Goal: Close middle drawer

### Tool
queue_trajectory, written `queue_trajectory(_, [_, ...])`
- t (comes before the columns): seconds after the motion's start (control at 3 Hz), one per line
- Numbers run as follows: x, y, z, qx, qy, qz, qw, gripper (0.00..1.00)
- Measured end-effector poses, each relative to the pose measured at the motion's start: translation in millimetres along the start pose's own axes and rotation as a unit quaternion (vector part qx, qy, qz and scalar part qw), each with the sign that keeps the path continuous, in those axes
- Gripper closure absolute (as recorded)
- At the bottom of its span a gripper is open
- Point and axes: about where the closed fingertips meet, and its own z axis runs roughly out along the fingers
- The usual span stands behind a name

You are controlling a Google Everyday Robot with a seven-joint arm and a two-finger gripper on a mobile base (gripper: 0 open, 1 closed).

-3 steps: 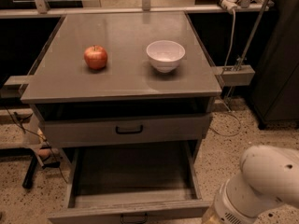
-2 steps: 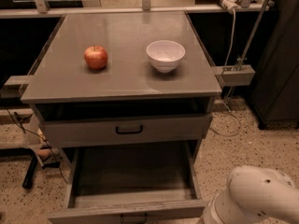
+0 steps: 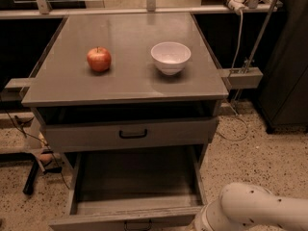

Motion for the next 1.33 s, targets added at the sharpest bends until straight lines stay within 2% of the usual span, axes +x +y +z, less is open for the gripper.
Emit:
queue_trajectory(0.67, [0.5,-0.4,6.1,-0.007,-0.008,0.005,0.9999,1.00])
queue_trajectory(1.0, [6.8,-7.3,35.6,-0.019,-0.035,0.029,0.9988,1.00])
queue_trajectory(1.33, [-0.9,-22.8,64.3,-0.018,-0.064,0.044,0.9968,1.00])
